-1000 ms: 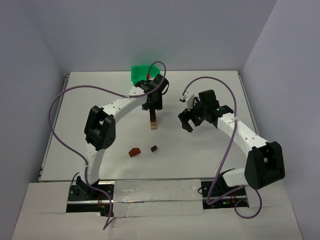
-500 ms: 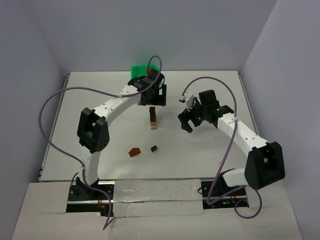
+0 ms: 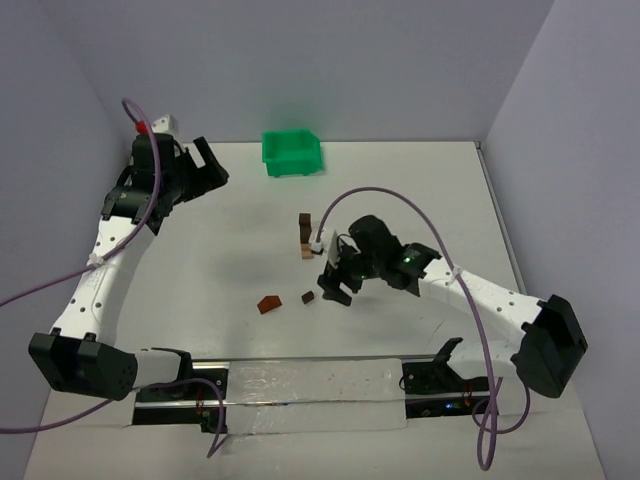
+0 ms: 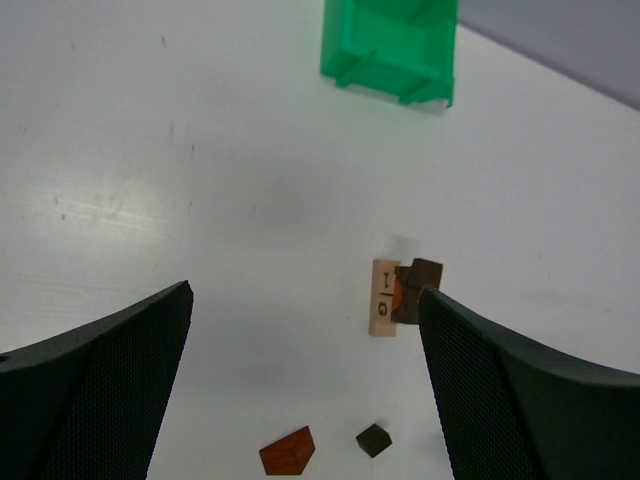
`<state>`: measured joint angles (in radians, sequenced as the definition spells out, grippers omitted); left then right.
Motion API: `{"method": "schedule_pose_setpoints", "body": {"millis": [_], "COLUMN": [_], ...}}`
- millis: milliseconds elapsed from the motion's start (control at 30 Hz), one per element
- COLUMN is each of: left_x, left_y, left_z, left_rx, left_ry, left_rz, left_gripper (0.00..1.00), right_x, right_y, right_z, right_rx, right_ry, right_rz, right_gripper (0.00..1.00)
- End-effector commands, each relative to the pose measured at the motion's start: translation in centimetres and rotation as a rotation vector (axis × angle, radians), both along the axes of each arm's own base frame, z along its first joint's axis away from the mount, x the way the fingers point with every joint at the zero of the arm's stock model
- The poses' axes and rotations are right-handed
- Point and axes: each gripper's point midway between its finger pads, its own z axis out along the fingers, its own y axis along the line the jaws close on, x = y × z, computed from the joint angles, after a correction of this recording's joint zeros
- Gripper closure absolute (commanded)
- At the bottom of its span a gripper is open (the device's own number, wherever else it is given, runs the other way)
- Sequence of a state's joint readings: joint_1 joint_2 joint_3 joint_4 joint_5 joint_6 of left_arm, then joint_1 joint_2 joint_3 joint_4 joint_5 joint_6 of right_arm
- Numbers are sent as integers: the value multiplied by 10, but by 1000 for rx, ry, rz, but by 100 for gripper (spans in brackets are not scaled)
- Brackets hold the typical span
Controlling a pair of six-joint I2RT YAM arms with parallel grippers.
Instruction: Build the wood block tower
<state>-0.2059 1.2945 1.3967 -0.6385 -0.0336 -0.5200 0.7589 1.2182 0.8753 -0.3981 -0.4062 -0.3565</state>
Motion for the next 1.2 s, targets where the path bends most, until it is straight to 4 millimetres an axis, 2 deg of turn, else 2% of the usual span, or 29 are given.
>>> {"method": "schedule_pose_setpoints", "body": {"millis": [0, 100, 333, 500, 633, 967, 1033, 1167], "left_x": [-12, -18, -15, -14, -12, -11, -12, -13], "left_y": [7, 12, 21, 22, 22, 24, 25, 25], "left_z": [-30, -30, -36, -40, -43, -47, -48, -48], "left_rx": [-34, -47, -30, -24, -22, -14, -10, -8], "left_ry": [66, 38, 46, 56, 65, 73, 74, 74], "left_rz": [15, 31, 87, 90, 93, 99, 102, 100], "left_gripper": [1, 1, 1, 1, 1, 1, 1, 1], "right_x": [1, -10, -2, 1, -3, 14, 14, 10], "right_y": [25, 40, 55, 66, 71, 75, 73, 69], "right_z": [-18, -31, -67, -68, -81, -96, -96, -90], "right_rx": [-16, -42, -143, -127, -150, -211, -218, -199], "right_ry": [6, 109, 276, 314, 381, 378, 374, 376], "right_rz": [-72, -83, -204, -231, -238, -300, -305, -283], "right_gripper": [19, 21, 13, 12, 14, 37, 48, 61]}}
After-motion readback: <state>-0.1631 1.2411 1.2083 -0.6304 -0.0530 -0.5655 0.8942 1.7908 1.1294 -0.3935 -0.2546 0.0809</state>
